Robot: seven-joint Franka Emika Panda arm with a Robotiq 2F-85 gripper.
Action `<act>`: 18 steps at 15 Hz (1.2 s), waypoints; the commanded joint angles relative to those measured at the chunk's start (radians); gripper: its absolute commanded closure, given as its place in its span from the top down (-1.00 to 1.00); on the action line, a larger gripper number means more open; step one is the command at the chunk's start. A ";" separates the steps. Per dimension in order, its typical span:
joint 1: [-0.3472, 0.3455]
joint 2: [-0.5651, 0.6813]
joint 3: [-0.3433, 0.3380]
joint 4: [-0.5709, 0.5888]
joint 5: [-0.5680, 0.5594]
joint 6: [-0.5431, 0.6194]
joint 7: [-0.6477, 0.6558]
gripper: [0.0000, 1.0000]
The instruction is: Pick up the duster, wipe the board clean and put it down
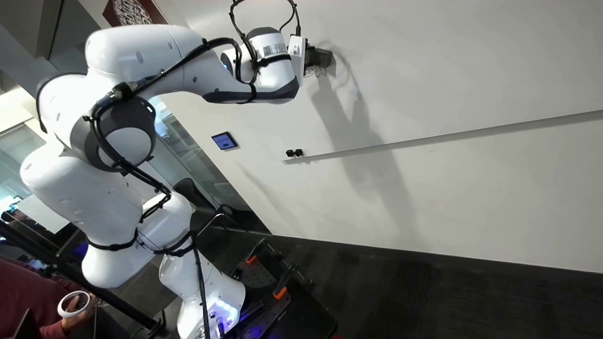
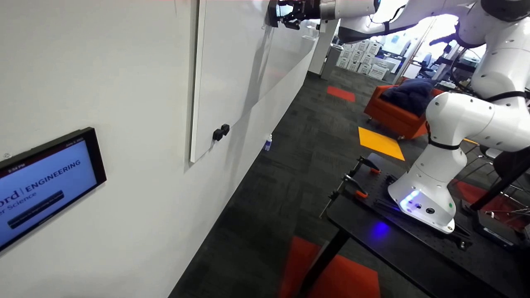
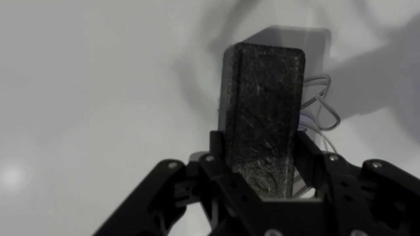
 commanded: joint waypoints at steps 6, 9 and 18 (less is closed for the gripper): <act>0.097 -0.159 -0.019 -0.036 0.202 -0.053 -0.427 -0.39; 0.103 -0.170 -0.011 -0.082 0.225 -0.054 -0.519 -0.39; -0.005 -0.066 0.126 -0.162 0.122 -0.134 -0.450 -0.39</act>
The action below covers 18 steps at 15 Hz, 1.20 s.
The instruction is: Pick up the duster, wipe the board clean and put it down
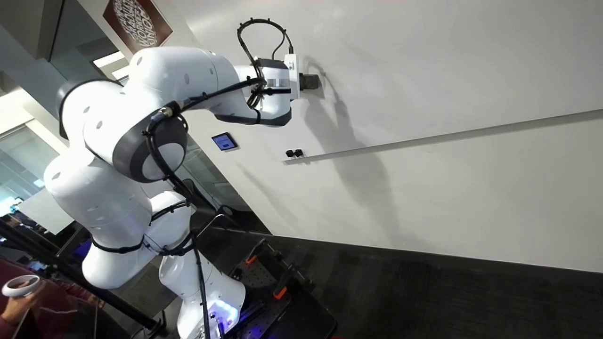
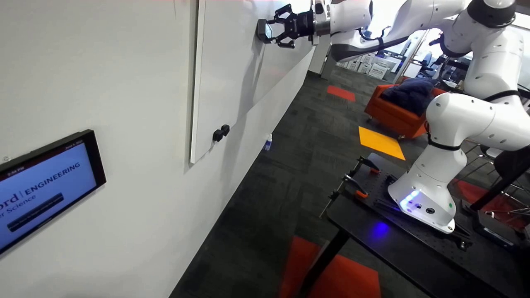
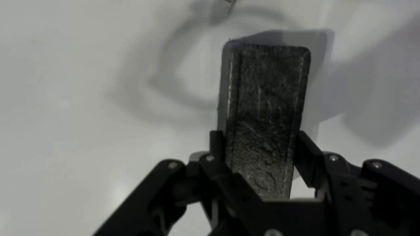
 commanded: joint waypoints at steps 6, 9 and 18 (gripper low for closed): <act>-0.455 0.153 0.572 -0.199 0.125 -0.273 -0.042 -0.39; -0.667 0.182 0.799 -0.296 0.357 -0.296 -0.173 -0.39; -1.031 0.253 1.116 -0.381 0.602 -0.198 -0.280 -0.39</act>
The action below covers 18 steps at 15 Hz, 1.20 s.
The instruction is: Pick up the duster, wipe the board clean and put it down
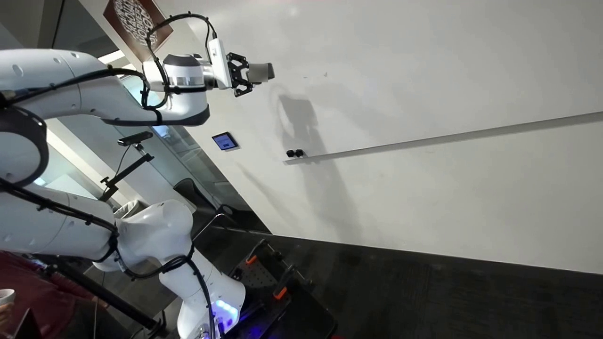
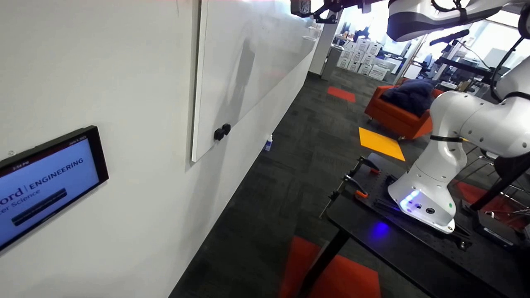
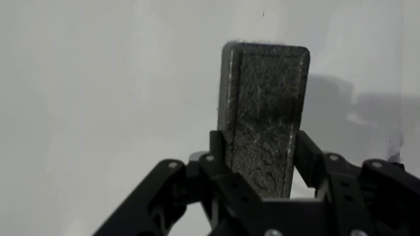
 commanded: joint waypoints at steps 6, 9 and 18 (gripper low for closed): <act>-0.053 0.268 0.126 0.017 0.238 0.293 -0.023 -0.39; -0.270 0.427 0.369 0.036 0.334 0.395 -0.057 -0.39; -0.214 0.503 0.317 0.169 -0.162 0.339 0.365 0.11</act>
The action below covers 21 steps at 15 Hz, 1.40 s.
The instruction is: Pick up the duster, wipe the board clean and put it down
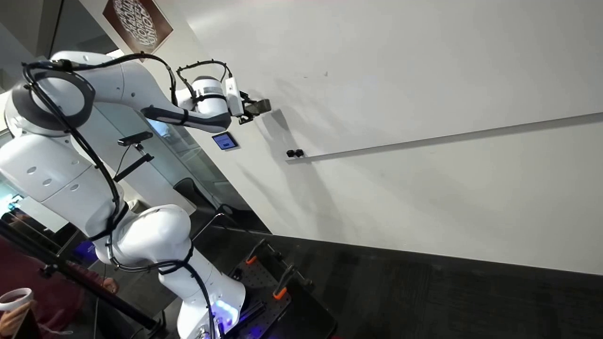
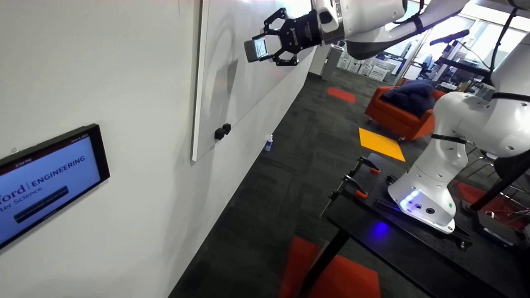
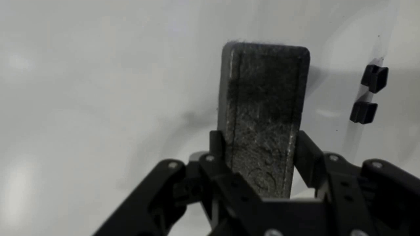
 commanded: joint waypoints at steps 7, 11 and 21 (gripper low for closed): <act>0.022 0.055 0.021 0.034 -0.046 -0.029 0.035 -0.39; 0.056 0.128 0.059 0.057 -0.106 -0.107 0.076 -0.39; 0.072 0.258 0.092 0.035 -0.602 -0.358 0.736 -0.39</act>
